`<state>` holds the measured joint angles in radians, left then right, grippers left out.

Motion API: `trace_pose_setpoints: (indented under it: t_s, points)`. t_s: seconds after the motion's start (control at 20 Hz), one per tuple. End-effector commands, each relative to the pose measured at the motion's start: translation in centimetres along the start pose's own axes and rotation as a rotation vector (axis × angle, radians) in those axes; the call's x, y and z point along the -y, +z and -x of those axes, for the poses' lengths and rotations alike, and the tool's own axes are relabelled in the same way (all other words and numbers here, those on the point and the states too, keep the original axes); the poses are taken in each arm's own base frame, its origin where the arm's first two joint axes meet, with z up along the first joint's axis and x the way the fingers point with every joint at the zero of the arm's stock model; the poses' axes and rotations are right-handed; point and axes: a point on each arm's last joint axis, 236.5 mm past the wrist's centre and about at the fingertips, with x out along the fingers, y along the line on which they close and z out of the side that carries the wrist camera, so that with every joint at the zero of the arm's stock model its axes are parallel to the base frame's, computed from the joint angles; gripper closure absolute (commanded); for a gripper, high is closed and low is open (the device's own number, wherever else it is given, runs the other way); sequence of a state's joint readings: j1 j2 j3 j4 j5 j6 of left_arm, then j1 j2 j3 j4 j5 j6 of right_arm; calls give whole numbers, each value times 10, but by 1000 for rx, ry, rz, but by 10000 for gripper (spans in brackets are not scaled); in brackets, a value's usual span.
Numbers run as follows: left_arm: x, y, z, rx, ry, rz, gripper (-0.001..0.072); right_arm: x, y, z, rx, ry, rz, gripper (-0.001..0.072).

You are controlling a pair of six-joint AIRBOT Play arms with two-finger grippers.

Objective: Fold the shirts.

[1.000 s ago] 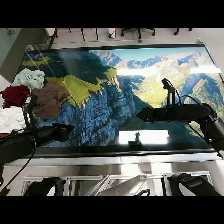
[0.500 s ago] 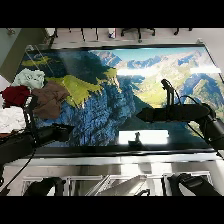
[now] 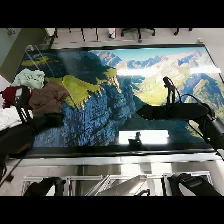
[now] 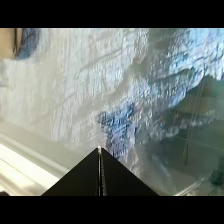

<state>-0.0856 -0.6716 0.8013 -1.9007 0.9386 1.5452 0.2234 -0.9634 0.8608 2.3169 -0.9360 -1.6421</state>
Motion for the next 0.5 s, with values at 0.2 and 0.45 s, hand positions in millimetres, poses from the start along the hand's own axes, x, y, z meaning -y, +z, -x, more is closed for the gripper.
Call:
trace_pose_setpoints:
  t_s: [0.2,0.45]
  points:
    - [-201,37,-90,-160,286,365,14,16,16,-14,46,-31,-23,56]
    - [-260,12,-165,-325,317,421,15,22,17,-20,41,-40,-35,56]
